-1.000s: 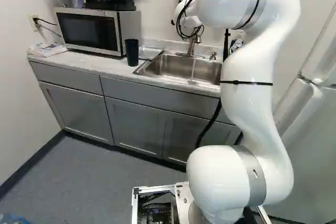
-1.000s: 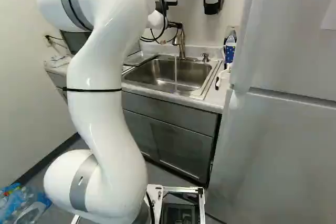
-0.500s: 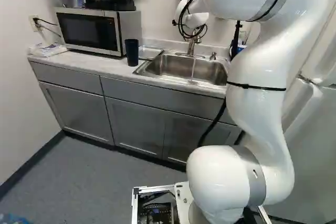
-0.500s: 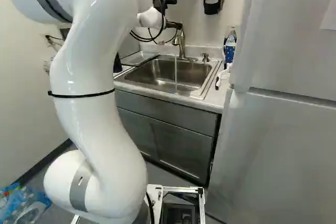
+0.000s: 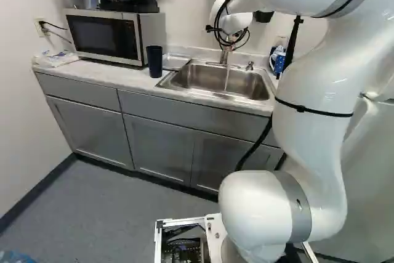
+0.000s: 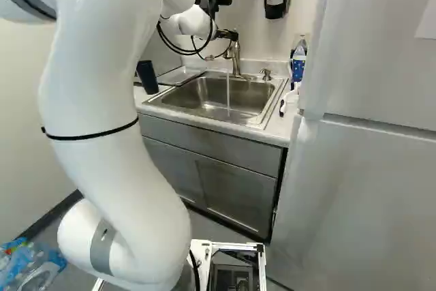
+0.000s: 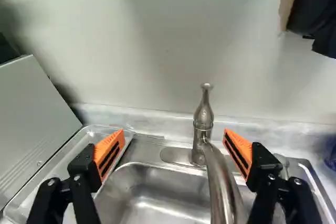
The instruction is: Rinse the cup and place it in the tray
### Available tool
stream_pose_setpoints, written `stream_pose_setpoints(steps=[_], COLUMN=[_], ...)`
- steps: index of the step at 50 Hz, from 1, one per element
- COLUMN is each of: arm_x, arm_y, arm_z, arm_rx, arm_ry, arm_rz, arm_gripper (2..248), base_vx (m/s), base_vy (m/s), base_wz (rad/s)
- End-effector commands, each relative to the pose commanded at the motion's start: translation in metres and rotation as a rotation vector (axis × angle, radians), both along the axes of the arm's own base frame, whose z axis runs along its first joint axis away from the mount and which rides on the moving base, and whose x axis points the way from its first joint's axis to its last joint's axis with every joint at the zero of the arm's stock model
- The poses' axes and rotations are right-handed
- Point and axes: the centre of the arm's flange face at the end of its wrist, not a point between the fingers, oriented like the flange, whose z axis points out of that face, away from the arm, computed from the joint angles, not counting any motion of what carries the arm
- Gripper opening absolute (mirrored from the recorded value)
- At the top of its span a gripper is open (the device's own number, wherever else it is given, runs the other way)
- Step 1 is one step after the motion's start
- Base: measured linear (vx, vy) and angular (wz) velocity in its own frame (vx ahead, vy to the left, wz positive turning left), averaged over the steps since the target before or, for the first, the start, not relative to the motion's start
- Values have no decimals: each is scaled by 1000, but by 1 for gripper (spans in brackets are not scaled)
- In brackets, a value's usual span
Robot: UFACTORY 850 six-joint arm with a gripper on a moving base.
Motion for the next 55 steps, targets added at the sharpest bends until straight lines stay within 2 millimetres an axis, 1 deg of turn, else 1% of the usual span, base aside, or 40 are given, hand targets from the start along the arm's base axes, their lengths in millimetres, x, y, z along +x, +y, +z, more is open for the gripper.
stream_pose_setpoints(steps=[22, 40, 55], arm_x=[-41, -74, -106], arm_y=[-16, -32, -35], arm_z=[-1, -6, -14], arm_rx=[7, 21, 39], arm_ry=[48, 116, 205], arm_rz=[-33, -65, -76], arm_gripper=[247, 247, 247], base_vx=[0, 0, 0], base_vy=[0, 0, 0], base_wz=[0, 0, 0])
